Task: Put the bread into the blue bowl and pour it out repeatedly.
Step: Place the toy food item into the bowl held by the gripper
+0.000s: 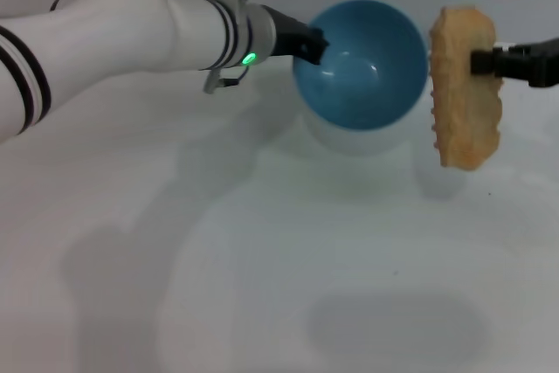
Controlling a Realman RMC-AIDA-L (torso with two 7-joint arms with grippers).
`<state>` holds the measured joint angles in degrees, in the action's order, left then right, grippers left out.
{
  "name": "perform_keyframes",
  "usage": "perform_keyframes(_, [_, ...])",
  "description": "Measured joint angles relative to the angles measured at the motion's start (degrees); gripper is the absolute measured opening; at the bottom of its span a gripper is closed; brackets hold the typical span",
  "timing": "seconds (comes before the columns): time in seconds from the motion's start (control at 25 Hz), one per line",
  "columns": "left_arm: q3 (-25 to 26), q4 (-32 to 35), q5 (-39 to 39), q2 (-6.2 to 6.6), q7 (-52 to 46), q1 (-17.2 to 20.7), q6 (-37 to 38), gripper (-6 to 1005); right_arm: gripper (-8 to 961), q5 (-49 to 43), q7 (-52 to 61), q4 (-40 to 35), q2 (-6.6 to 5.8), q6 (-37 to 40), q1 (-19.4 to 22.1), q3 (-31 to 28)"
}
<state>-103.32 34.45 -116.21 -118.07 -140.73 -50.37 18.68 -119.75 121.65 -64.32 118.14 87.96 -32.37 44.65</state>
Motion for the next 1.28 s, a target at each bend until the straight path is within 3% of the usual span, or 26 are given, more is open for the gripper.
perform_keyframes(0.48, [-7.90,3.74,0.09,-0.71,-0.51,-2.61,4.77,-1,121,1.18,-2.41,1.94,0.25,-8.65,-1.72,0.94])
perform_keyframes(1.0, [-7.25,4.57,-0.12,-0.14,-0.04,-1.96,6.02,-1,111,3.78,-10.48,20.00,0.23,-14.31,-8.41,1.03])
perform_keyframes(1.28, [-7.24,4.58,-0.11,-0.14,0.02,-1.93,5.49,1,108,3.54,-9.89,20.86,0.25,-15.23,-6.41,0.72])
